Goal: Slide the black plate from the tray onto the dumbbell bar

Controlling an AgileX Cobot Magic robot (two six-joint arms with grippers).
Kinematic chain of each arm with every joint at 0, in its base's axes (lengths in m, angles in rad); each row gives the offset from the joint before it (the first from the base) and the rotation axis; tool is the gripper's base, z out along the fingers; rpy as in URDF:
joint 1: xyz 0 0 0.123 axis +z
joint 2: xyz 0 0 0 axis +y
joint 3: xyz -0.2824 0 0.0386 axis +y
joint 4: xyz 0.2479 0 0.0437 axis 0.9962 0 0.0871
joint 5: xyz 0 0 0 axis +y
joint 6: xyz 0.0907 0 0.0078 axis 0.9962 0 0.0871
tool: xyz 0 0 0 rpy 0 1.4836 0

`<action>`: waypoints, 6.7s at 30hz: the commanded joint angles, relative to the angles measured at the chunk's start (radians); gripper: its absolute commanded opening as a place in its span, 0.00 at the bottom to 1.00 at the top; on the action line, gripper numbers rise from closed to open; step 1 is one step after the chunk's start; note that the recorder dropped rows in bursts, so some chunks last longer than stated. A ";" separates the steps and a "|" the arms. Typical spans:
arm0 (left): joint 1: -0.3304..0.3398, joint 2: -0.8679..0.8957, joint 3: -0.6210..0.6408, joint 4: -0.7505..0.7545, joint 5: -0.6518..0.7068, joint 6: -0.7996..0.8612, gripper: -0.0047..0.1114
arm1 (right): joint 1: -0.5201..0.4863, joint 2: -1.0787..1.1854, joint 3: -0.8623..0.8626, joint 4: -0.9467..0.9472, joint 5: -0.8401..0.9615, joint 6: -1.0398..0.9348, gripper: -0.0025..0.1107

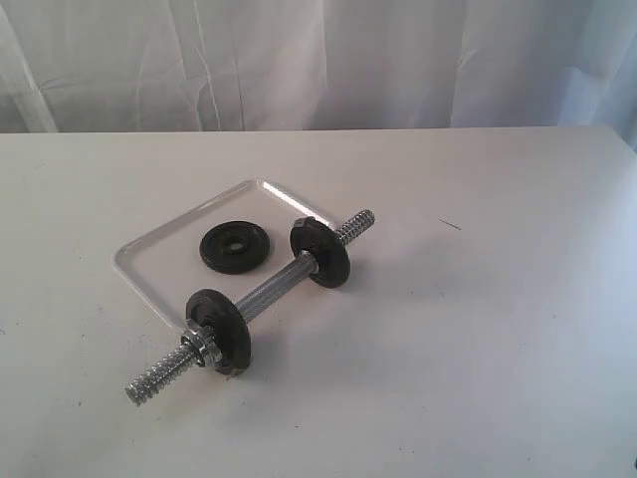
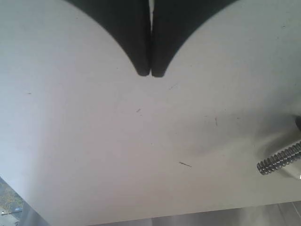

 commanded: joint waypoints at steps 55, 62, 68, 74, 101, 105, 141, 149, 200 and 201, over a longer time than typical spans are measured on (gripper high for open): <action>0.002 -0.007 0.005 0.045 -0.240 -0.163 0.04 | -0.002 -0.005 0.004 -0.005 -0.009 0.000 0.02; 0.002 -0.007 0.005 0.045 -0.393 -0.451 0.04 | -0.002 -0.005 0.004 -0.005 -0.009 0.000 0.02; 0.002 -0.007 0.005 0.045 -0.496 -0.461 0.04 | -0.002 -0.005 0.004 -0.005 -0.009 0.000 0.02; 0.002 -0.007 0.005 0.045 -0.607 -0.735 0.04 | -0.002 -0.005 0.004 -0.005 -0.009 0.021 0.02; -0.040 0.664 -0.421 1.339 -0.584 -1.467 0.04 | -0.002 -0.005 0.004 -0.005 -0.009 0.023 0.02; -0.053 0.901 -0.664 1.546 -0.657 -1.488 0.04 | -0.002 -0.005 0.004 -0.005 -0.009 0.023 0.02; -0.213 1.701 -1.611 1.803 -0.375 -1.160 0.47 | -0.002 -0.005 0.004 -0.005 -0.009 0.023 0.02; -0.177 1.762 -1.494 1.837 -0.437 -1.185 0.47 | -0.002 -0.005 0.004 -0.005 -0.009 0.023 0.02; -0.362 1.827 -1.448 -0.516 0.488 0.678 0.63 | -0.002 -0.005 0.004 -0.005 -0.009 0.023 0.02; -0.375 1.831 -1.448 -0.516 0.479 0.684 0.63 | -0.002 -0.005 0.004 -0.005 -0.009 0.023 0.02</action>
